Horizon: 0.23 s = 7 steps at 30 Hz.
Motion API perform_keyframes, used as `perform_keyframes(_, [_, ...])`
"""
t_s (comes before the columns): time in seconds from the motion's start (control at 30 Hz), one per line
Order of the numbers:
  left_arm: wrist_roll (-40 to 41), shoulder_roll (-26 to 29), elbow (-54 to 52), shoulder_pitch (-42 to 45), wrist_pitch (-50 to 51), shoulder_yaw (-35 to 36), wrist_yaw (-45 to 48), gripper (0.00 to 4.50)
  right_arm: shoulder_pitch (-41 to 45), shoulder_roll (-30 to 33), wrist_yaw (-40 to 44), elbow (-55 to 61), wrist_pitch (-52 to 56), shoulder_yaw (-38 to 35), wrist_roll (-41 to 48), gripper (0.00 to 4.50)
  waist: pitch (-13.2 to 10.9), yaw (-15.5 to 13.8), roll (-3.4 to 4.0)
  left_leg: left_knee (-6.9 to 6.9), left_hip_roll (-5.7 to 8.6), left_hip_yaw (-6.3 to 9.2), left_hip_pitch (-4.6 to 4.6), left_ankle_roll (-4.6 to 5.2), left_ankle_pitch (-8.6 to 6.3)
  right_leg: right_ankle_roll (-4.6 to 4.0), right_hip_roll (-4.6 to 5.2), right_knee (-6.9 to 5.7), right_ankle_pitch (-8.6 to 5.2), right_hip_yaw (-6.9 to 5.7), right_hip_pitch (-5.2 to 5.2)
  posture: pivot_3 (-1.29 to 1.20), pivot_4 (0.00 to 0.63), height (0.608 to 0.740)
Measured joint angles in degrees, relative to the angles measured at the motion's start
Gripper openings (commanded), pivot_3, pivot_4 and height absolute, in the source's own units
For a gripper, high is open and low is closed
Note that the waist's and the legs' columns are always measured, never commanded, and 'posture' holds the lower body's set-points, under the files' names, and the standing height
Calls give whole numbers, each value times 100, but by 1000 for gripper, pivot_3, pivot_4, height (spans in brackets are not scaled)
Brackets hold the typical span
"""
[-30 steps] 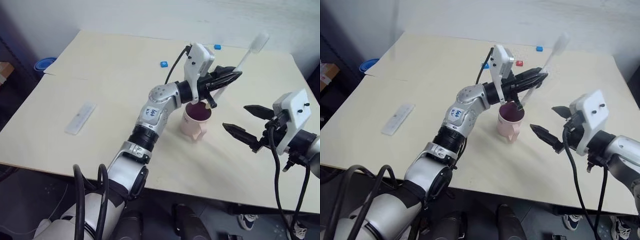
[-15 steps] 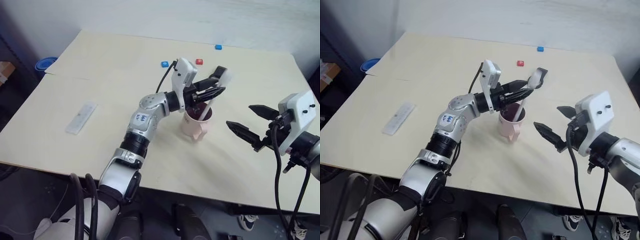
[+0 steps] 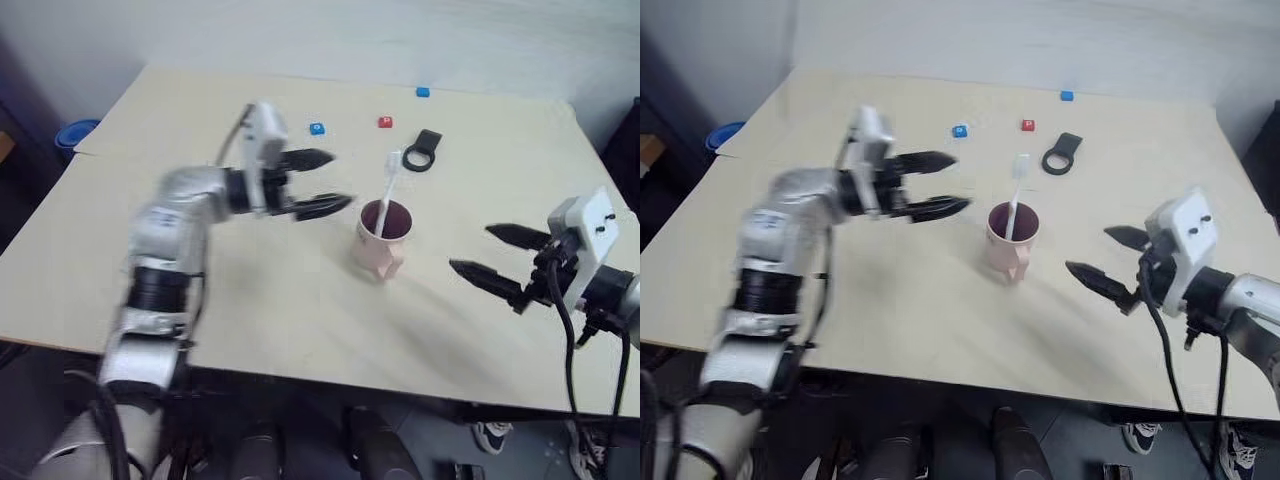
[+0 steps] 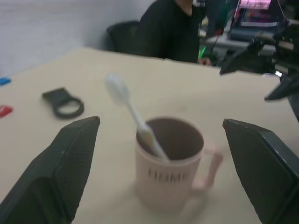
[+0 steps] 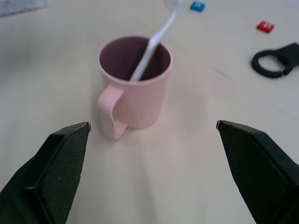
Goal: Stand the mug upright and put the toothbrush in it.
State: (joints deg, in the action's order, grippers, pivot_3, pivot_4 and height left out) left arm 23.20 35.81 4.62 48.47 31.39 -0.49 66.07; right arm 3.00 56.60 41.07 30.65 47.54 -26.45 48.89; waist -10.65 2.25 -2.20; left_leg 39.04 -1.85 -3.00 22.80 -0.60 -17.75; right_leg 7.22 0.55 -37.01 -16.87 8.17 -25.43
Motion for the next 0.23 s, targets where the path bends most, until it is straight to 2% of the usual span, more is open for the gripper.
perform_keyframes(0.07, [13, 1173, -263, -540, -134, -1, 872, 4490, -175, 320, 781, -362, -230, -3, -110, 4500, -1, 42, 1, 2, 0, -2, -3, 0, 0, -4, 0, -2, -2, -2, 2, 0, 150, 740])
perform_keyframes(0.1, [4, 1436, -265, -664, -188, 38, 1060, 4490, -195, 403, 982, -493, -296, -6, -168, 4500, -1, 48, 0, 2, 0, -2, -6, 0, 0, -7, 2, -1, -4, -3, 6, 0, 150, 740])
perform_keyframes(0.13, [-50, 2015, -263, -858, -408, 117, 1464, 4490, -142, 627, 1504, -886, -531, 5, -321, 4500, -2, 62, 0, 4, 2, -2, -11, 1, 0, -6, 6, 3, -3, -6, 17, 0, 150, 740])
perform_keyframes(0.23, [-78, 2301, -267, -894, -597, 258, 1645, 4490, 104, 707, 1827, -1237, -718, 113, -444, 4500, -4, 32, -1, 4, 4, -2, -54, 9, -4, -12, 8, 25, -8, -21, 80, 0, 150, 740])
